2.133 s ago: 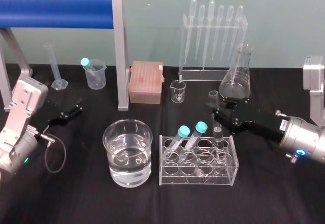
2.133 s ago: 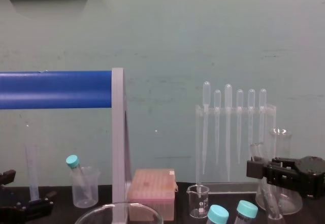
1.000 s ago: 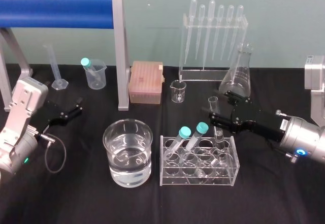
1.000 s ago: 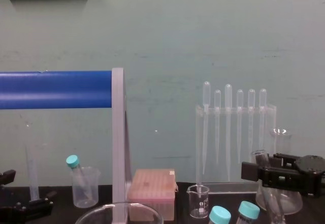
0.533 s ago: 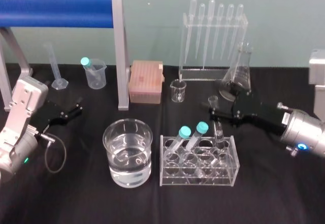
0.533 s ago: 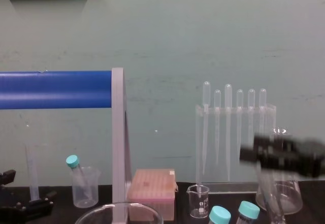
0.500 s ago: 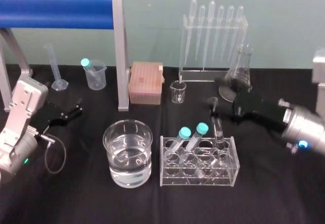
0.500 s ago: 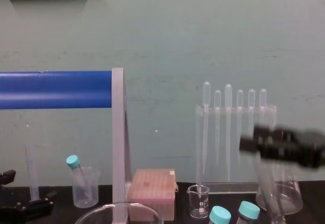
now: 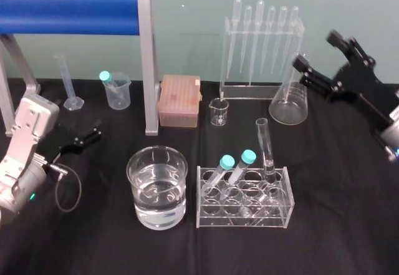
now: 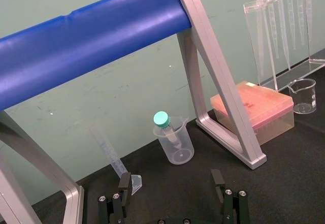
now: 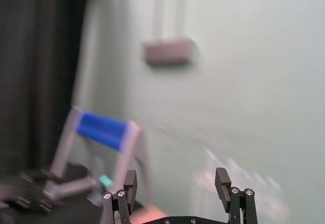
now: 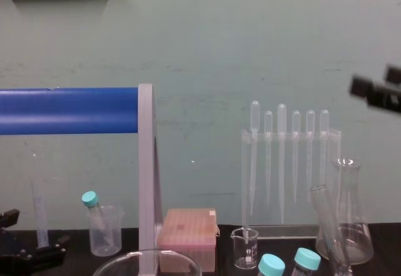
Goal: Hold the test tube with one hand and immerse one end into the beaker, then return it to the test tube rack.
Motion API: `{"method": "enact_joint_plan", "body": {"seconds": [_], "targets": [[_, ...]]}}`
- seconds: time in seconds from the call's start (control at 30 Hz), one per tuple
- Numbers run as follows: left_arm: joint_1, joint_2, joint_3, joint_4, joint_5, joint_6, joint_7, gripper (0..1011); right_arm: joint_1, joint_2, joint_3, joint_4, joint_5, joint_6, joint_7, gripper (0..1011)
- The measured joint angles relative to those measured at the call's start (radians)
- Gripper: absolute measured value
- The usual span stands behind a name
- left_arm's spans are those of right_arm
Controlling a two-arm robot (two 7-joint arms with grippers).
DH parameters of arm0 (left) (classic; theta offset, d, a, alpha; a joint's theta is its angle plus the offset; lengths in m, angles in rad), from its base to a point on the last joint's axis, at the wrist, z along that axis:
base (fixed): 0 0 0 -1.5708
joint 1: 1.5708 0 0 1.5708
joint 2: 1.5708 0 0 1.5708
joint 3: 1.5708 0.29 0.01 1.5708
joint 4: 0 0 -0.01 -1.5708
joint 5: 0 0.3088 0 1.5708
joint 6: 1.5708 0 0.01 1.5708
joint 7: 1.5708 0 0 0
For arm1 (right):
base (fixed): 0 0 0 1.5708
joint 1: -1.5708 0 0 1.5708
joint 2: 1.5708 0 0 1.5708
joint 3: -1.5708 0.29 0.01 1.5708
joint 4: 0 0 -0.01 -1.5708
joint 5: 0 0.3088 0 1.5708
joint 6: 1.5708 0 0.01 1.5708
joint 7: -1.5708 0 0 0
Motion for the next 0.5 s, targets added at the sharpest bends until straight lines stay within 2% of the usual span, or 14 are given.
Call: {"method": "enact_joint_plan", "body": {"seconds": [0.1,0.2,0.37,0.43,0.5], "targets": [[0.0,0.0,0.0,0.0,0.0,0.0,0.0,1000,-0.051,0.001,0.015,-0.014,-0.057,0.064,-0.116,1003],[0.0,0.0,0.0,0.0,0.0,0.0,0.0,1000,-0.085,-0.006,0.017,-0.003,-0.082,0.128,-0.177,1003],[0.0,0.0,0.0,0.0,0.0,0.0,0.0,1000,-0.112,-0.026,0.005,0.037,-0.09,0.215,-0.211,1003],[0.0,0.0,0.0,0.0,0.0,0.0,0.0,1000,-0.117,-0.031,0.002,0.047,-0.09,0.235,-0.217,1003],[0.0,0.0,0.0,0.0,0.0,0.0,0.0,1000,-0.116,-0.031,0.003,0.045,-0.091,0.232,-0.218,1003]]}}
